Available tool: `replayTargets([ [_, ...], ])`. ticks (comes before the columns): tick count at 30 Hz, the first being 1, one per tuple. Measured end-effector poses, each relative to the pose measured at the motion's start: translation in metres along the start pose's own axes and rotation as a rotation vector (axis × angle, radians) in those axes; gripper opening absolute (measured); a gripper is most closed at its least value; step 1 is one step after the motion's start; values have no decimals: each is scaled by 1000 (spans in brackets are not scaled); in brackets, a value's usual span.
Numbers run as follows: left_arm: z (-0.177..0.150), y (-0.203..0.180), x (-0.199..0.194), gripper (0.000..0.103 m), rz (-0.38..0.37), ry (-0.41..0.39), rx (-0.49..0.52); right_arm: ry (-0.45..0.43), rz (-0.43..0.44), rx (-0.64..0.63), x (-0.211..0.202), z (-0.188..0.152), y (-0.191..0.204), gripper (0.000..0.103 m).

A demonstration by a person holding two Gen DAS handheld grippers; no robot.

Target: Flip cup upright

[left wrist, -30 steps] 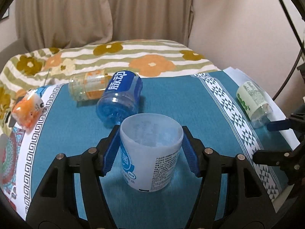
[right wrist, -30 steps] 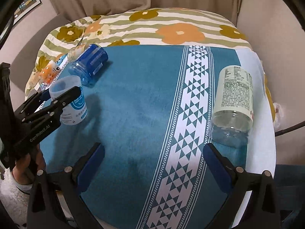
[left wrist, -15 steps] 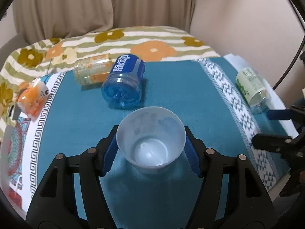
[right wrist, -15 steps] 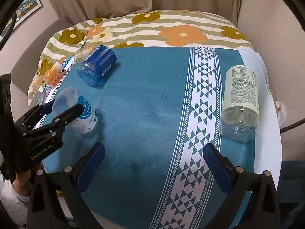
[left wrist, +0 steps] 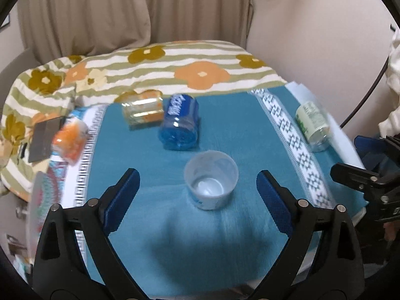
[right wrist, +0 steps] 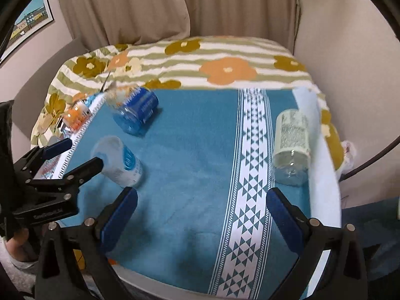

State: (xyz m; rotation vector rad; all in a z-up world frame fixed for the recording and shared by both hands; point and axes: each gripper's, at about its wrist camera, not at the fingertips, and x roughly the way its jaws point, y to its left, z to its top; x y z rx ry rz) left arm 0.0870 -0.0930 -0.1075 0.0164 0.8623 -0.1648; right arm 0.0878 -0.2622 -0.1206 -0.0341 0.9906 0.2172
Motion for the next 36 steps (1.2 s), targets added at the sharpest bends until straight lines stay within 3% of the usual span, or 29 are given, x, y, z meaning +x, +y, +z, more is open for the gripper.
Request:
replayTargets([
  [10, 15, 46, -91, 103, 55, -5, -116, -71, -88, 10, -67, 14, 45, 103],
  [16, 8, 54, -119, 103, 114, -34, -93, -79, -114, 40, -81, 10, 59, 103],
  [36, 7, 59, -121, 103, 89, -82, -88, -112, -184, 89, -85, 6, 70, 102],
])
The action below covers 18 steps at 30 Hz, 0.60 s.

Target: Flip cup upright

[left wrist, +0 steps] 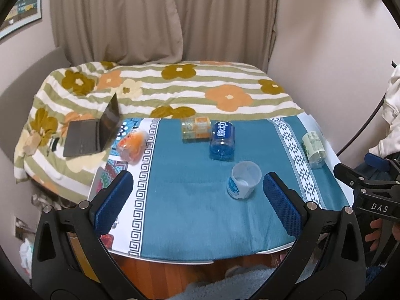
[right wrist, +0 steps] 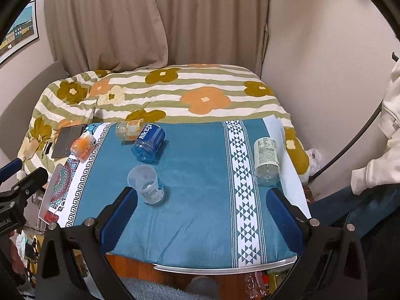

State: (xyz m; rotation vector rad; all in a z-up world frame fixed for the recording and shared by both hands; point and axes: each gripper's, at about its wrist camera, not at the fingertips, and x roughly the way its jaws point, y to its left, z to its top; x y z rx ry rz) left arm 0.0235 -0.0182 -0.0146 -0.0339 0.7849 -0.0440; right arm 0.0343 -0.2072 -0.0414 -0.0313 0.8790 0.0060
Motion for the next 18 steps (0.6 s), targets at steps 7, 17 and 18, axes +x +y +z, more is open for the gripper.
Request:
replayTargets([
  [7, 3, -3, 5, 103, -7, -5, 3, -2, -13, 9, 1, 2, -2, 103],
  [17, 5, -6, 8, 103, -12, -7, 5, 0, -18, 18, 3, 3, -5, 103],
  [18, 5, -7, 9, 103, -13, -6, 5, 1, -18, 18, 4, 3, -5, 103],
])
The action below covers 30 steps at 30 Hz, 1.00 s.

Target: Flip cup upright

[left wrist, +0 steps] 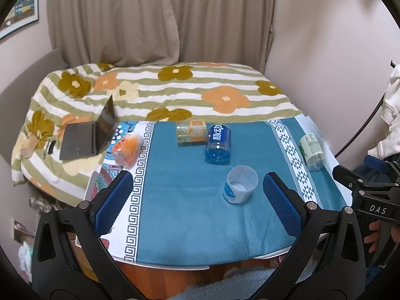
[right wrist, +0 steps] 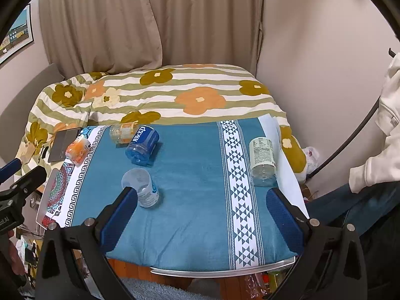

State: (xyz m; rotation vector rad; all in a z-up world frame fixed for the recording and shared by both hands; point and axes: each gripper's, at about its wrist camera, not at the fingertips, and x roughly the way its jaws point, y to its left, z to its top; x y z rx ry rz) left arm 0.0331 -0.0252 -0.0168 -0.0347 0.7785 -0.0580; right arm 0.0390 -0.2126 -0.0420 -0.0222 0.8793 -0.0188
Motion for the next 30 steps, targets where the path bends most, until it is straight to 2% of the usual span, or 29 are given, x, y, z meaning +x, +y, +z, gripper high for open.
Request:
replayTargets([
  [26, 2, -7, -1, 103, 9, -13, 14, -2, 5, 6, 0, 0, -2, 103],
  [30, 3, -8, -3, 103, 28, -27, 16, -2, 5, 7, 0, -1, -1, 103],
])
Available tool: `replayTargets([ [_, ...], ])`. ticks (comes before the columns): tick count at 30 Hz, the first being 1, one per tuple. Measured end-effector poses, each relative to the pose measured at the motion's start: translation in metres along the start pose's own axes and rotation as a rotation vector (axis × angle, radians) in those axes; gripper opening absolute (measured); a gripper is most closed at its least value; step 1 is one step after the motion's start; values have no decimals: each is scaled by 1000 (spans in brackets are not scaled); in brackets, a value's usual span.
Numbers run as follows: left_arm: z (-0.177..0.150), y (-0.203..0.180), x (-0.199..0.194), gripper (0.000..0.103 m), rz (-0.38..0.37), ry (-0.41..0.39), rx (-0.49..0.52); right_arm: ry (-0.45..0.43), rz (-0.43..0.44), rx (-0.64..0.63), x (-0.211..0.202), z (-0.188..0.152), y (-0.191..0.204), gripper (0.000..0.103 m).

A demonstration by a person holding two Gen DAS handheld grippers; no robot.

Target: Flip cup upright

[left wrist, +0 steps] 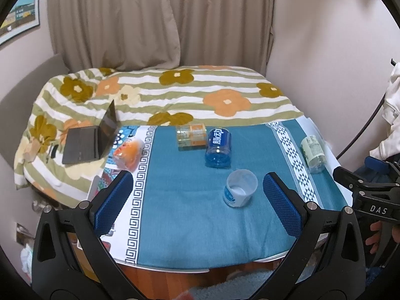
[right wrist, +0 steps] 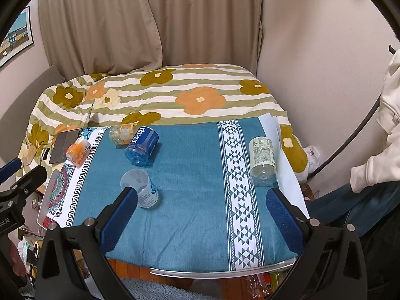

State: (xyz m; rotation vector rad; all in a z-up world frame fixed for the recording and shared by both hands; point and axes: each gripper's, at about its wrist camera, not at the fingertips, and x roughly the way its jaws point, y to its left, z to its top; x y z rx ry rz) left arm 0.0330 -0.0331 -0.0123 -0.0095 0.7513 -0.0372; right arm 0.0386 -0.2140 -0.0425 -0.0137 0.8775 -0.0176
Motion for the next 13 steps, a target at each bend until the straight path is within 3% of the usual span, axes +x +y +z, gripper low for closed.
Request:
replayTargets([
  [13, 0, -4, 1, 103, 15, -4, -10, 8, 7, -5, 1, 1, 2, 103],
])
